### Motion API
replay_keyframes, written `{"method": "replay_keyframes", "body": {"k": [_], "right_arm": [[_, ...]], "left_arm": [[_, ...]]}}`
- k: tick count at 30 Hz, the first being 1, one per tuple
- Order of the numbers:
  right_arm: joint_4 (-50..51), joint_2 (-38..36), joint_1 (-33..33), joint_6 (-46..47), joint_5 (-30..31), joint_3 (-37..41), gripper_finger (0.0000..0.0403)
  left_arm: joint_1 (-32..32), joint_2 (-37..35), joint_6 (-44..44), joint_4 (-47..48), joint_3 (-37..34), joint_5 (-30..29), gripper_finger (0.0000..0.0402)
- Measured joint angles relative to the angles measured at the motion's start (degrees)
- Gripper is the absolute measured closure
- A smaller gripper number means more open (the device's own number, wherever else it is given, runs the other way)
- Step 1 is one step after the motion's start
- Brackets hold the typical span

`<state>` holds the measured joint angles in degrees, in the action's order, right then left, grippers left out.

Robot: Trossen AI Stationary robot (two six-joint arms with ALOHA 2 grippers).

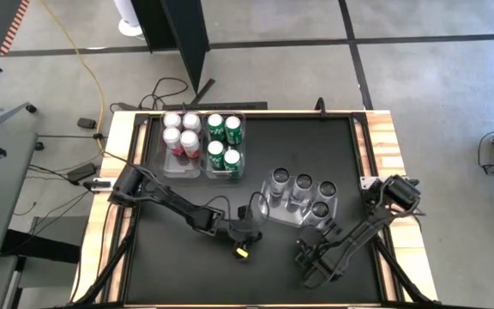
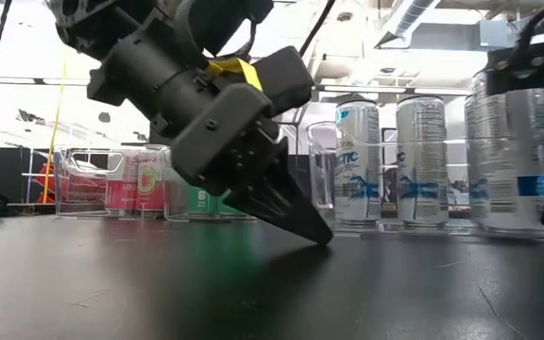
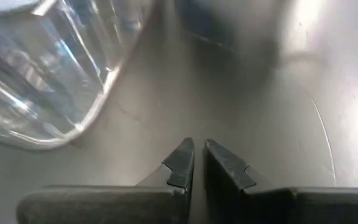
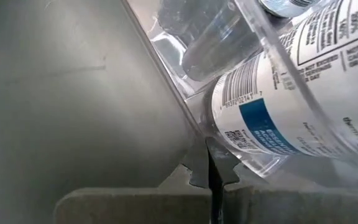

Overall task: Sort soda cans
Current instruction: Move the bottom transparent bin to the right side of the top left transparent bin

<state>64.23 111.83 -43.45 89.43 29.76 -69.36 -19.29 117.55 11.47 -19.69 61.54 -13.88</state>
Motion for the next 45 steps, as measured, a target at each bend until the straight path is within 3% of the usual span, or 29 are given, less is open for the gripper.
{"method": "replay_keyframes", "body": {"k": [25, 45], "right_arm": [[-2.5, 0.0, 16.5, -14.9, 2.5, 0.0, 0.0403], [-4.8, 0.0, 27.3, -24.9, 3.8, 0.0, 0.0403]], "left_arm": [[-2.3, -6.7, 1.9, 12.7, -0.1, -3.7, 0.0374], [-8.2, -16.9, 4.2, 24.7, -0.1, -14.7, 0.0379]]}}
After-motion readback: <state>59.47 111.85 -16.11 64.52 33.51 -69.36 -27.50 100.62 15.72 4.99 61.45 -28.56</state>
